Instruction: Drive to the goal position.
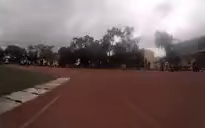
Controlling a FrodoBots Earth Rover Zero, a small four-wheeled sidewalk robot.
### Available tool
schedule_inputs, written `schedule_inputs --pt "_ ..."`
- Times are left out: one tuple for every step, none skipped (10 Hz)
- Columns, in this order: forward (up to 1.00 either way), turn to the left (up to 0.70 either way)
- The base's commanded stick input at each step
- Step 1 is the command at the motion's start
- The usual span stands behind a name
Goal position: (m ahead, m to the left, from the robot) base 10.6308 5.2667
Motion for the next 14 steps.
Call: schedule_inputs --pt "0.70 0.00" --pt "0.70 0.00" --pt "0.70 0.00" --pt "0.70 0.00" --pt "0.70 0.00" --pt "0.70 0.00" --pt "0.70 0.00" --pt "0.70 0.00" --pt "0.70 0.00" --pt "0.70 0.00" --pt "0.70 0.00" --pt "0.70 0.00" --pt "0.70 0.00" --pt "0.70 0.00"
